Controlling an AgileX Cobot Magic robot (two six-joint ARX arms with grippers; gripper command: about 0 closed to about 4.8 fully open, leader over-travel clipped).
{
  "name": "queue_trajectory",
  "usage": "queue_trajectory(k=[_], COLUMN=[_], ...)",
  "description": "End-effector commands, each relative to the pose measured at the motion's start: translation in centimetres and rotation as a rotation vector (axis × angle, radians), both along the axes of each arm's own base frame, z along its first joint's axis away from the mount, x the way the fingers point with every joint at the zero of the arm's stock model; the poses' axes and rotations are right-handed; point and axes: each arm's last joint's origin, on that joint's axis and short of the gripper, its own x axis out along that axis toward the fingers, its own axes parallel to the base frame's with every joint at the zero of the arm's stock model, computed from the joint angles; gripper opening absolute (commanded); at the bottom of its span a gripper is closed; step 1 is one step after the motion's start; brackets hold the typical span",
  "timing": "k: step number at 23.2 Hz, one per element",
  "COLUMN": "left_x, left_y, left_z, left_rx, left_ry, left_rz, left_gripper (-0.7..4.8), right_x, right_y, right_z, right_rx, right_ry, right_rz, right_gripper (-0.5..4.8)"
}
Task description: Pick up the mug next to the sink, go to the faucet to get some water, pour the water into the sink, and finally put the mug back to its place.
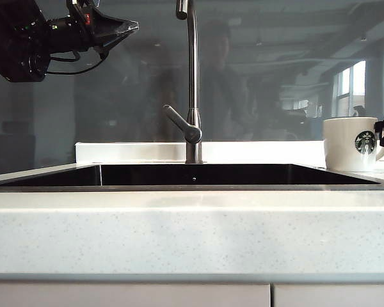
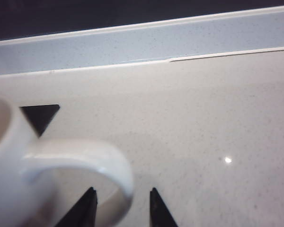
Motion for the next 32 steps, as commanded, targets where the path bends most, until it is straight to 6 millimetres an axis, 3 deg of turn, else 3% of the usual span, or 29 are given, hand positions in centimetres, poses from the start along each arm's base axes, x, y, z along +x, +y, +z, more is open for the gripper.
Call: queue_trajectory(k=[1,6,9,10,12,18,24,30,32], left_x=[-0.2,-0.2,-0.2,-0.2,-0.2,-0.6,-2.2,-4.0,-3.9], left_y=[0.0,0.1,0.0,0.0,0.0,0.1,0.1,0.2,0.2], left_z=[0.4,0.4,0.4,0.4,0.4,0.8,3.6,6.3,6.0], left_rx=[-0.003,-0.002,-0.003,-0.004,-0.003,-0.004,0.007,0.006,0.037], left_ry=[-0.002,0.001,0.001,0.0,0.004,0.003,-0.032,-0.089,0.018], left_rz=[0.0,-0.001,0.0,0.0,-0.001,-0.006,-0.016,-0.017,-0.04], left_gripper=[-0.01,-0.01,-0.01,-0.01,-0.01,0.01,0.01,-0.03,-0.03], right_x=[-0.8,-2.6,-4.9,-5.6,-6.7,-11.1,-14.6,-16.1,-16.1], right_y=[0.2,0.3,0.9,1.1,1.4,2.7,3.8,4.2,4.2], right_z=[1.1,1.8,2.6,3.0,3.5,6.2,8.5,10.2,10.2], right_rx=[-0.015,-0.01,0.011,0.012,0.009,0.108,0.112,0.092,0.093], right_ry=[-0.043,-0.043,-0.062,-0.072,-0.092,-0.144,-0.143,-0.212,-0.211], right_rz=[0.001,-0.012,-0.017,-0.017,-0.017,-0.009,0.032,0.037,0.037], right_gripper=[1.78,1.81,1.76,1.42,0.02,-0.03,-0.03,-0.01,-0.01])
